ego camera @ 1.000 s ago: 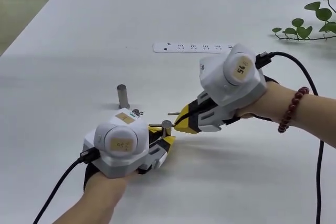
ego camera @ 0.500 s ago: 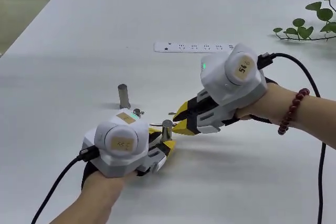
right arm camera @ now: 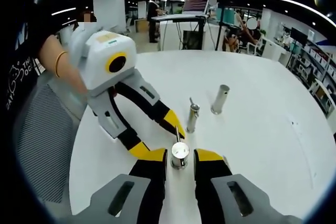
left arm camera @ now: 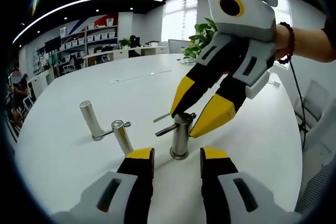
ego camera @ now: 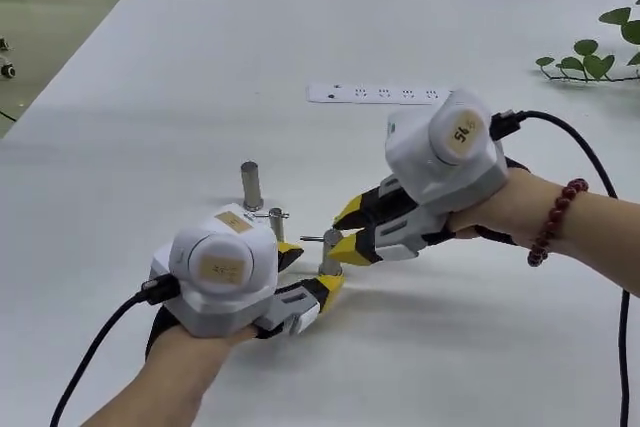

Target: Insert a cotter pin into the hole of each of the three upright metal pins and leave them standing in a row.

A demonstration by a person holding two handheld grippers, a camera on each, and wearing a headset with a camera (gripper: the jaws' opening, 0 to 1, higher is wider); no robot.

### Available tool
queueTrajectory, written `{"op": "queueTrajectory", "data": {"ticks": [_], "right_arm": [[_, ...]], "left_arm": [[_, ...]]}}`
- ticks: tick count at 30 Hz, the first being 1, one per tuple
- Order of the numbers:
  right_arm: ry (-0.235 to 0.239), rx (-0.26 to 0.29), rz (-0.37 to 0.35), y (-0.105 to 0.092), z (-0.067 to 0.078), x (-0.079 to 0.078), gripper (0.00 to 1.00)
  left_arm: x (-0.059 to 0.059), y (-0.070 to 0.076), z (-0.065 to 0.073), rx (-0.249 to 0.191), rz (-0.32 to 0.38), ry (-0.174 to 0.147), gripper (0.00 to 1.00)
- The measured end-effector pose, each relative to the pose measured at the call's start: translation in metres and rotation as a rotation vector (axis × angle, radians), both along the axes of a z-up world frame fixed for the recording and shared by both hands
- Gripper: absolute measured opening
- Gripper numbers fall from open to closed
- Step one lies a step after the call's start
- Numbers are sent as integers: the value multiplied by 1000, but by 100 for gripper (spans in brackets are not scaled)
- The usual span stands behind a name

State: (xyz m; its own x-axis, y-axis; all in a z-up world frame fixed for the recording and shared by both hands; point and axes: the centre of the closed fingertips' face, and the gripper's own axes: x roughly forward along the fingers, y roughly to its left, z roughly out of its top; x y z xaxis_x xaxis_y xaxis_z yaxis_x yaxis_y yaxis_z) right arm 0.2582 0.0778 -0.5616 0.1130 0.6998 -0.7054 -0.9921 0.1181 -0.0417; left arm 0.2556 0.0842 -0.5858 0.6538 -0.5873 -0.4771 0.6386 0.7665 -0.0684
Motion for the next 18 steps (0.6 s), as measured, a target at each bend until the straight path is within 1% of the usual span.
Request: {"op": "queueTrajectory", "data": {"ticks": [5, 8, 9, 11, 15, 18], "right_arm": [[3, -5, 0, 2, -4, 0, 14], [5, -6, -5, 3, -5, 1, 12], [4, -5, -6, 3, -5, 1, 11], [11, 0, -9, 4, -6, 1, 10], [9, -6, -6, 5, -8, 0, 9], [13, 4, -17, 6, -8, 1, 9]], "left_arm": [[-3, 3, 5, -7, -6, -5, 36], [-5, 6, 8, -6, -13, -8, 38], [-6, 7, 10, -13, -10, -7, 38], [-7, 9, 13, -41, -2, 4, 40], [-10, 11, 17, -41, -3, 2, 42], [-12, 13, 19, -41, -4, -2, 46]]}}
